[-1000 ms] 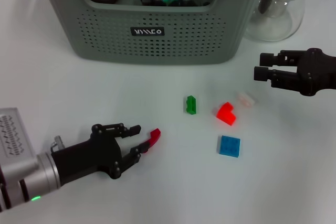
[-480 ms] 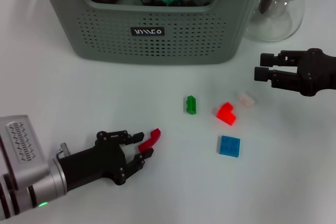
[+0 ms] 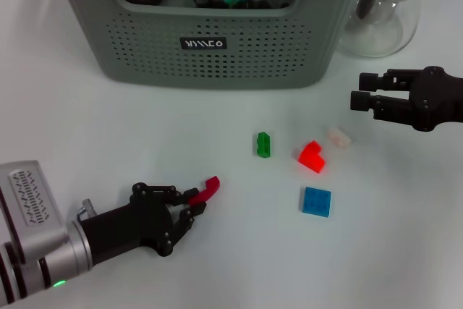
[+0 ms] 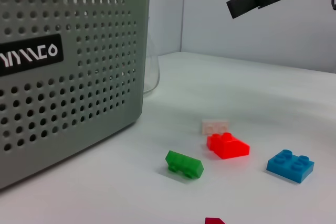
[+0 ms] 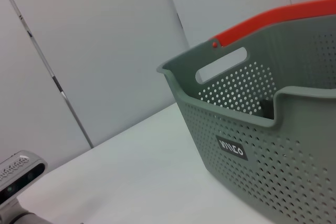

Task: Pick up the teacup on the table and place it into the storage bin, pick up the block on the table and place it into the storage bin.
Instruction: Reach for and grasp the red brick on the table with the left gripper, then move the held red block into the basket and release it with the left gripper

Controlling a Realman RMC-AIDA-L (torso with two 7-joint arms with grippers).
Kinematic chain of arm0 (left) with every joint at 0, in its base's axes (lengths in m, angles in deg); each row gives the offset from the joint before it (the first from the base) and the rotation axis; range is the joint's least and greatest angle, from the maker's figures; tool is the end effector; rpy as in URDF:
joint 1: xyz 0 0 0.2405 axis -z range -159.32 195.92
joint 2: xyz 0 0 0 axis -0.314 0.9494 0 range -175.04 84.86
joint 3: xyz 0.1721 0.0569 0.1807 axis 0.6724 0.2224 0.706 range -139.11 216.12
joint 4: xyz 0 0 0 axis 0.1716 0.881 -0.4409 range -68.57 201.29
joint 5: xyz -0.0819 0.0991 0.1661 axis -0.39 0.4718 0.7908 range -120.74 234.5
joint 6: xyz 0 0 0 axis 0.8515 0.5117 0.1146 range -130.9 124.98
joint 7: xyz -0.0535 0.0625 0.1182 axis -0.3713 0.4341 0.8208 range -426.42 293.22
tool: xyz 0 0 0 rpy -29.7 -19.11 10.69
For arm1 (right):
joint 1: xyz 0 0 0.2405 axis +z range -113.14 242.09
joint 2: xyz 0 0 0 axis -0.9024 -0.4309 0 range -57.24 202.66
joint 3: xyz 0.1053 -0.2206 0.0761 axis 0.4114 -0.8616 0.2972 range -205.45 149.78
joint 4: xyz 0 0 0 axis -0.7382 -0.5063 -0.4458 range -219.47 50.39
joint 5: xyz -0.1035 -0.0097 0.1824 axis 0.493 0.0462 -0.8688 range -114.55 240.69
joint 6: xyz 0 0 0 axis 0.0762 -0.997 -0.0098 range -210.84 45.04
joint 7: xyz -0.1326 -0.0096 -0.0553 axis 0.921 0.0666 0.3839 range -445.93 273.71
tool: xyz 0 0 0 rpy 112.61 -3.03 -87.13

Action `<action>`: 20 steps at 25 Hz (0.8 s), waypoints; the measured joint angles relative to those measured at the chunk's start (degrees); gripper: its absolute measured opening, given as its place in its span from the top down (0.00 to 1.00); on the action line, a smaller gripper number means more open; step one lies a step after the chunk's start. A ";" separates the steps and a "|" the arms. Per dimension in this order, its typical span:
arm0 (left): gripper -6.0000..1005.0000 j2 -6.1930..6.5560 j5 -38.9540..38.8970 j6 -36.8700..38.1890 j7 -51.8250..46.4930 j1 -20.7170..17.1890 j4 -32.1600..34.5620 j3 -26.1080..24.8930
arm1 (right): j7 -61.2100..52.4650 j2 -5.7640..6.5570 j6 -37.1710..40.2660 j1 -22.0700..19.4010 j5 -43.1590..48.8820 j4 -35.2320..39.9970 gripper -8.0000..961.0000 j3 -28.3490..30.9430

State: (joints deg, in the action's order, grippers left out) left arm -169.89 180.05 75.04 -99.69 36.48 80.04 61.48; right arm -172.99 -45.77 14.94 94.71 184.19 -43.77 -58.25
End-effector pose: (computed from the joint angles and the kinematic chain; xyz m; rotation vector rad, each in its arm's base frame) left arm -0.3301 0.2152 -0.1005 -2.5815 -0.4620 -0.5973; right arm 0.2688 0.3186 0.0243 -2.7267 0.7998 0.7559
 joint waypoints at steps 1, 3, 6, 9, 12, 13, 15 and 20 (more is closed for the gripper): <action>0.73 0.00 0.04 0.01 0.00 0.00 0.00 0.00 | -0.01 0.00 0.00 0.00 0.00 -0.02 0.47 0.00; 0.78 0.00 0.08 0.18 -0.03 0.00 0.01 -0.01 | -0.01 0.00 0.00 0.00 -0.01 -0.07 0.47 0.00; 0.84 0.22 -0.08 3.20 -1.41 -0.11 0.56 -0.11 | -0.04 0.00 -0.02 0.00 -0.01 -0.10 0.47 0.00; 0.83 0.58 -0.43 12.50 -6.97 -0.38 4.42 -0.35 | -0.04 0.09 -0.04 -0.09 -0.01 -0.25 0.47 0.00; 0.82 0.92 -2.22 25.34 -14.49 0.32 11.13 -2.57 | -0.02 0.18 -0.02 -0.18 -0.01 -0.60 0.47 0.01; 0.82 1.14 -3.90 30.28 -17.84 1.38 14.01 -4.48 | 0.05 0.18 -0.02 -0.17 -0.01 -0.64 0.47 0.00; 0.81 1.53 -8.29 36.79 -26.49 4.31 19.20 -7.54 | 0.23 0.18 -0.02 -0.18 -0.01 -0.64 0.47 0.01; 0.79 3.40 -14.92 33.86 -51.57 16.02 35.41 -8.13 | 0.41 0.02 -0.05 0.02 -0.01 -0.64 0.48 0.01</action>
State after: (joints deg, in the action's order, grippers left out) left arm -166.49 165.13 108.89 -151.26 52.50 115.45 53.35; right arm -172.58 -45.74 14.89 94.73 184.18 -44.42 -58.24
